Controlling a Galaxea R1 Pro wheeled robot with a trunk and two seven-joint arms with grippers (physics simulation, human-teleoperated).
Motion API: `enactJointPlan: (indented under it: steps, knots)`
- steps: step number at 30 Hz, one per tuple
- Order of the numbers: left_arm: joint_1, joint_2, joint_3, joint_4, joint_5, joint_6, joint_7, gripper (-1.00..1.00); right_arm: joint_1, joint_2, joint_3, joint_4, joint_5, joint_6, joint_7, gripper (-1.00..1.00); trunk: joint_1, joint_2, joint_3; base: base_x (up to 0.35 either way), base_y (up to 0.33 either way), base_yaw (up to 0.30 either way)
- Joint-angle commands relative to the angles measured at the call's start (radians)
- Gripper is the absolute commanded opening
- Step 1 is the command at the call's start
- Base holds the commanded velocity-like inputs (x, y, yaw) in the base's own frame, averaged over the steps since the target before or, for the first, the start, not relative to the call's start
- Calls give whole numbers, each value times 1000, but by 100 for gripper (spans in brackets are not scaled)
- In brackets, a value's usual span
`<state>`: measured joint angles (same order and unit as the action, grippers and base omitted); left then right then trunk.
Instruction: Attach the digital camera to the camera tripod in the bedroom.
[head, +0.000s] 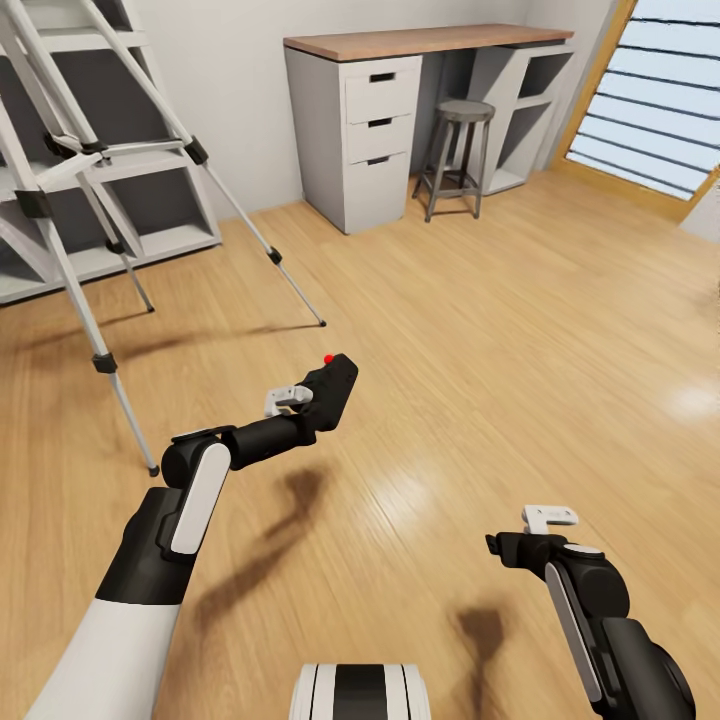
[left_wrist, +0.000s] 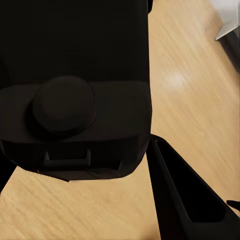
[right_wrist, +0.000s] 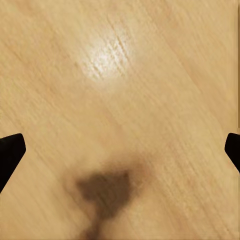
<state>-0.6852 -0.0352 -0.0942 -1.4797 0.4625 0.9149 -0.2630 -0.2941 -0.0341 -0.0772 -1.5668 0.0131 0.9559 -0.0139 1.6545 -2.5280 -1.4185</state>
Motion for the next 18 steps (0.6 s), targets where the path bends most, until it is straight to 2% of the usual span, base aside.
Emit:
enactJointPlan:
  steps: [1, 18]
  knots:
    - [0, -1, 1, -1, -7, 4, -6, -100, 0, 0, 1, -1, 1, 5, -1, 100, -1, 0, 3, 0, 0, 0]
    - [0, -1, 2, 0, -6, 4, -7, -100, 0, -1, 0, -1, 0, 4, -3, 100, -8, 4, 69, 0, 0, 0]
